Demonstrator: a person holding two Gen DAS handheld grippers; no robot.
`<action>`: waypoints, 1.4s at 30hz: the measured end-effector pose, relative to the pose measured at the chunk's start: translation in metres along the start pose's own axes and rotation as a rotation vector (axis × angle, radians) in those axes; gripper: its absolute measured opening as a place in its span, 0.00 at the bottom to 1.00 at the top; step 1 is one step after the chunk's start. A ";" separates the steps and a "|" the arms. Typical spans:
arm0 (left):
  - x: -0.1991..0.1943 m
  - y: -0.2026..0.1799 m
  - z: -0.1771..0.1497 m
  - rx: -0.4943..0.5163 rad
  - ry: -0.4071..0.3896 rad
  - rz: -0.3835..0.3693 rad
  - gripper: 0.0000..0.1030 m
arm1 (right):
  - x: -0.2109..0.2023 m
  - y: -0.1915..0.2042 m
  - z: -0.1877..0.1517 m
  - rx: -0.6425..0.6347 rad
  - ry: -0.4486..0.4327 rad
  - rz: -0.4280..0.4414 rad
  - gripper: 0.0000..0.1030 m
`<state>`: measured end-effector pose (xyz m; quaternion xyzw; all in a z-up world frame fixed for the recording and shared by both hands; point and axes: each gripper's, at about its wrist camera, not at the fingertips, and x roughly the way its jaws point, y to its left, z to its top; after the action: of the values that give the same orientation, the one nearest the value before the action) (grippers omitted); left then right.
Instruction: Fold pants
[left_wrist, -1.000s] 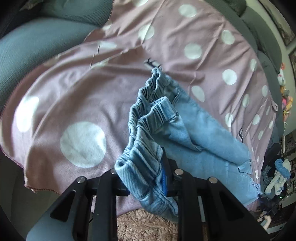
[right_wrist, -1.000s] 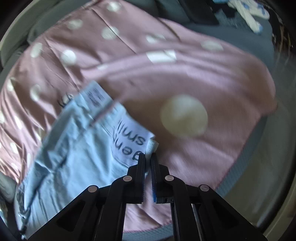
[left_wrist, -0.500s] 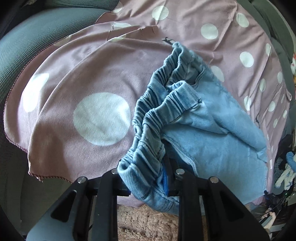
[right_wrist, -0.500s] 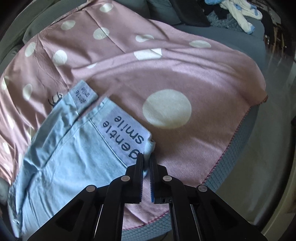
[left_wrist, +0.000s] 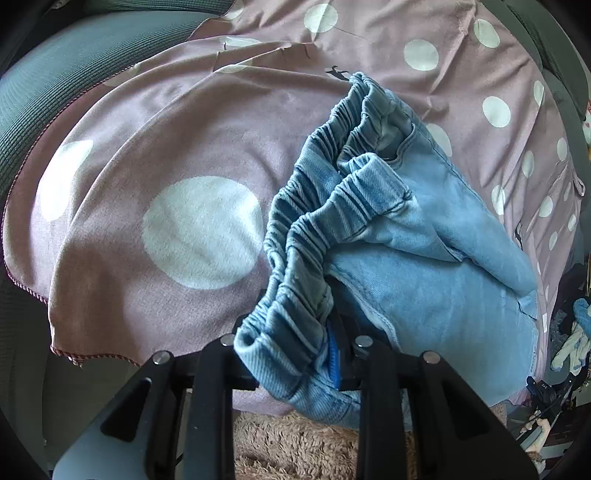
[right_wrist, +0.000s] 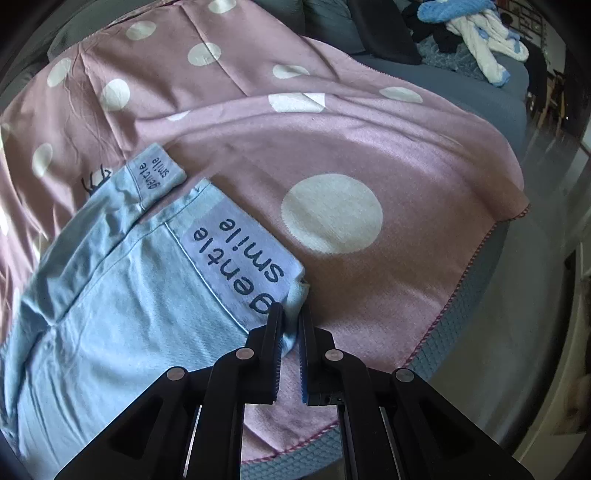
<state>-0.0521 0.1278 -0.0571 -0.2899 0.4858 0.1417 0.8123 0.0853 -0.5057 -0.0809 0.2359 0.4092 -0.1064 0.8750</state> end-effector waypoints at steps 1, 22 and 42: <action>0.000 -0.001 0.000 0.003 0.002 0.003 0.27 | 0.000 0.001 -0.001 -0.003 0.000 -0.008 0.03; -0.081 -0.028 0.021 0.079 -0.177 0.063 0.83 | -0.042 0.014 0.020 -0.092 -0.058 -0.165 0.46; 0.035 -0.113 0.007 0.184 0.058 -0.111 0.36 | 0.029 0.284 0.103 -0.207 0.237 0.322 0.65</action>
<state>0.0280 0.0411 -0.0476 -0.2447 0.5033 0.0427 0.8276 0.2797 -0.3113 0.0466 0.2178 0.4748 0.1057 0.8461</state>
